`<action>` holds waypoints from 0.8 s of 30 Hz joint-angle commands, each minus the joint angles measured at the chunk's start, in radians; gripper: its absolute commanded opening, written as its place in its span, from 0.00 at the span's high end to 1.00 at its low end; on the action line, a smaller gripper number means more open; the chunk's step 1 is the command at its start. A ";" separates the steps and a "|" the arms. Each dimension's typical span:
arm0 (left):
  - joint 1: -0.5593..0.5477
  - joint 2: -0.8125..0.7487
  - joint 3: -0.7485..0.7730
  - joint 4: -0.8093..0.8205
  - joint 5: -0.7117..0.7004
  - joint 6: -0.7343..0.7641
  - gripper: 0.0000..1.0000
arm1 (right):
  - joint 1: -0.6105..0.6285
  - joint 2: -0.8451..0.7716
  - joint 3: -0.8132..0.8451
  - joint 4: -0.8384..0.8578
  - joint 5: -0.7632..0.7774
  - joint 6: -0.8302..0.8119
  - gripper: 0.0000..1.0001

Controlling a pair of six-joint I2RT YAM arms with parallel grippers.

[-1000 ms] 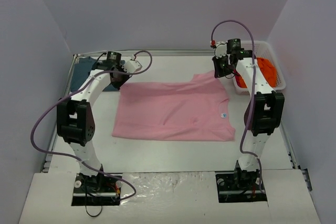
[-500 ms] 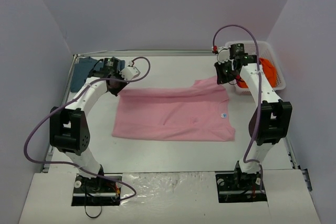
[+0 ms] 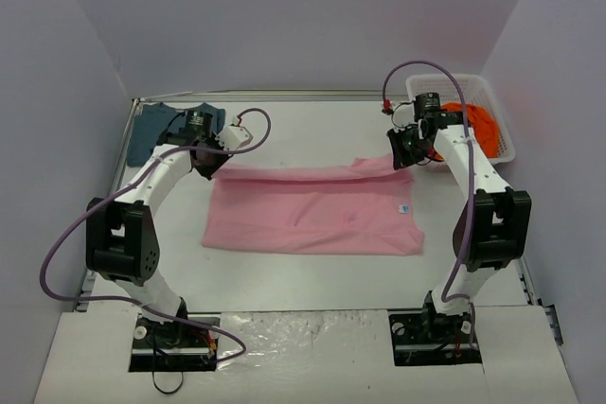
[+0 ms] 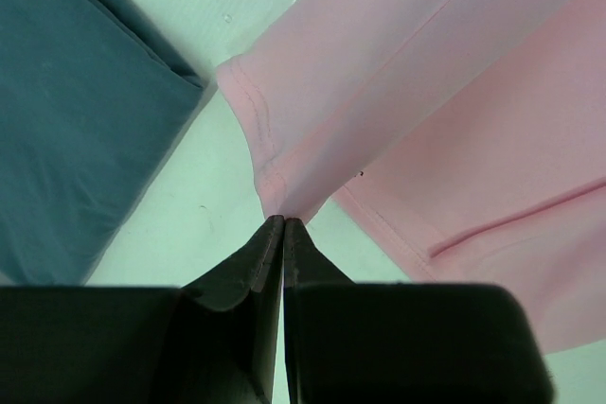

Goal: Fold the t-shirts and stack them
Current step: Fold the other side of the tshirt into a rectangle

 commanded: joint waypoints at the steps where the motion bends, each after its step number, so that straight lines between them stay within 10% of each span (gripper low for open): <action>1: 0.005 -0.065 -0.010 -0.019 0.019 0.012 0.98 | -0.006 -0.071 -0.023 -0.042 -0.008 -0.018 1.00; 24: -0.028 -0.060 -0.159 0.029 -0.025 0.018 0.98 | 0.019 -0.036 -0.199 -0.053 -0.054 -0.073 1.00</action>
